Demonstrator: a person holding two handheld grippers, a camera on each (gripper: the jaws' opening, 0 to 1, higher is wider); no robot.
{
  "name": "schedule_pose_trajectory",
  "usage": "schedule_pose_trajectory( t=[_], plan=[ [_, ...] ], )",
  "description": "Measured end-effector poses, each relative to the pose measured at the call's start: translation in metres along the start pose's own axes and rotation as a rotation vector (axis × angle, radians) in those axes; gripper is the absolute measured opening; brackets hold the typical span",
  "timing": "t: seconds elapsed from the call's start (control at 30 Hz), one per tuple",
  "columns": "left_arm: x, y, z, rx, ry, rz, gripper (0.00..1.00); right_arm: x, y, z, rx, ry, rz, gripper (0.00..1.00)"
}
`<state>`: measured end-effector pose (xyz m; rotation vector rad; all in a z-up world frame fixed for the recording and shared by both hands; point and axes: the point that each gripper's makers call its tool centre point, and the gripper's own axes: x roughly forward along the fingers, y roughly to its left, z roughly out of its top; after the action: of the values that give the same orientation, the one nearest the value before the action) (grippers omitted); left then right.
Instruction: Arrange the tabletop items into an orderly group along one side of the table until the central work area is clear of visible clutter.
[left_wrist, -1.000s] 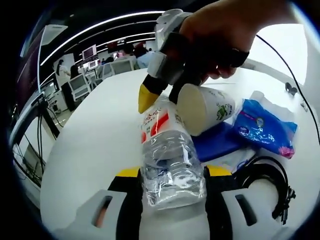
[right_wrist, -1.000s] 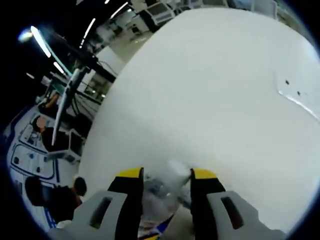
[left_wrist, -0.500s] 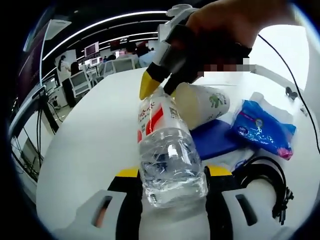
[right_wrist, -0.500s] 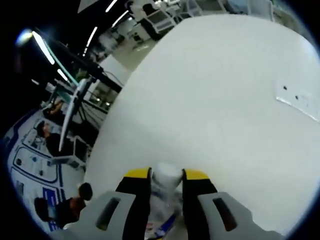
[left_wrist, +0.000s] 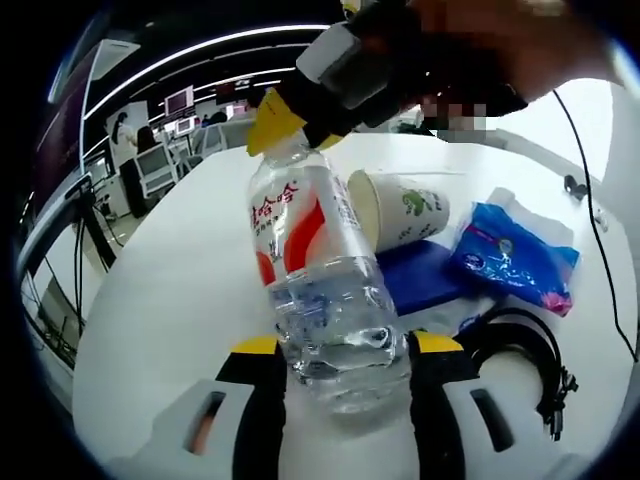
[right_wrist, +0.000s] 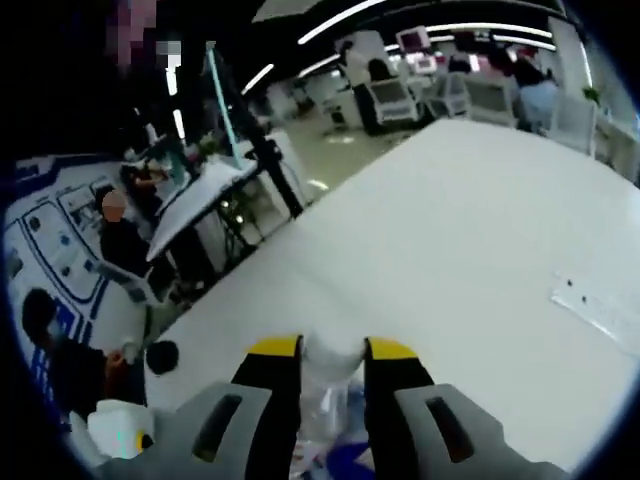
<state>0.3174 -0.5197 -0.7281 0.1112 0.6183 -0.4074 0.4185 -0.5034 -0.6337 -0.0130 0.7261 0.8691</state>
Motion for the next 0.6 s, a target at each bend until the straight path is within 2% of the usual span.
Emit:
schedule_pose_trajectory(
  t=[0.2,0.27,0.4,0.5,0.6],
  plan=[
    [-0.01,-0.003,-0.003,-0.013,-0.01,-0.025,0.44,-0.023,0.04,0.006,-0.259,-0.102,-0.003,0.2],
    [-0.013,-0.004,-0.004,-0.025,-0.021,-0.033,0.44,-0.033,0.056,0.003,-0.331,-0.135,-0.002,0.2],
    [-0.016,-0.009,-0.009,-0.007,-0.003,-0.048,0.43,-0.049,0.089,-0.01,-0.497,-0.183,0.015,0.2],
    [-0.02,-0.012,-0.011,-0.025,-0.008,-0.047,0.42,-0.062,0.097,-0.019,-0.512,-0.195,-0.037,0.2],
    [-0.021,-0.015,-0.014,-0.028,-0.009,-0.047,0.41,-0.073,0.106,-0.029,-0.548,-0.215,-0.058,0.19]
  ],
)
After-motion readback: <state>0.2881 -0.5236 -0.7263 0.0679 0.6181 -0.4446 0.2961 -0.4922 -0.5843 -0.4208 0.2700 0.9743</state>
